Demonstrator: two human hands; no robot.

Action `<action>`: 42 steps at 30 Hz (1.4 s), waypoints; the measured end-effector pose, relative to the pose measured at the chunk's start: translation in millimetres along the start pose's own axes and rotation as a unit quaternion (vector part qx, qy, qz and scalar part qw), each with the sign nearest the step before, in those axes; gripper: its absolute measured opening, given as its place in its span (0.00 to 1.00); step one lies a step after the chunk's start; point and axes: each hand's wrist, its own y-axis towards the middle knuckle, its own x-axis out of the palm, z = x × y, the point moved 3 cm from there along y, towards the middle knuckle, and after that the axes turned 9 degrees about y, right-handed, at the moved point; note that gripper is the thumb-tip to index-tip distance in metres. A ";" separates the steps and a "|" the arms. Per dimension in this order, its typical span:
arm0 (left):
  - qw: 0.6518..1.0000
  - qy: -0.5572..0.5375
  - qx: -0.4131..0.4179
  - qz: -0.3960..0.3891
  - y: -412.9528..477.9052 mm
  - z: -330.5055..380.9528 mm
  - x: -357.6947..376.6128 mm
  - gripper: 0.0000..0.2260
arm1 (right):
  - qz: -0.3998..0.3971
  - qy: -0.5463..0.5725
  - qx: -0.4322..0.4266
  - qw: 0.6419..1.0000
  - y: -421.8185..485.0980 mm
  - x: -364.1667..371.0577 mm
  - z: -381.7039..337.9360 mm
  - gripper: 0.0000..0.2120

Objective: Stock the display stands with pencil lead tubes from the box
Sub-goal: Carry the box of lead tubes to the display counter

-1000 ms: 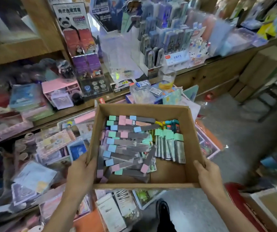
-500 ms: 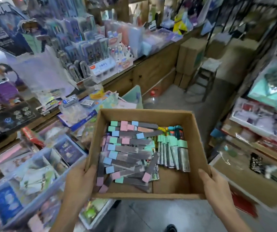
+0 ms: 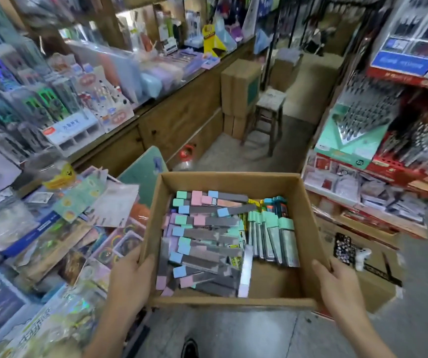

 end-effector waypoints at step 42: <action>0.997 -0.033 -0.008 -0.062 619.4 464.0 195.5 0.07 | 0.062 0.019 0.055 0.996 669.5 83.6 -291.1 0.07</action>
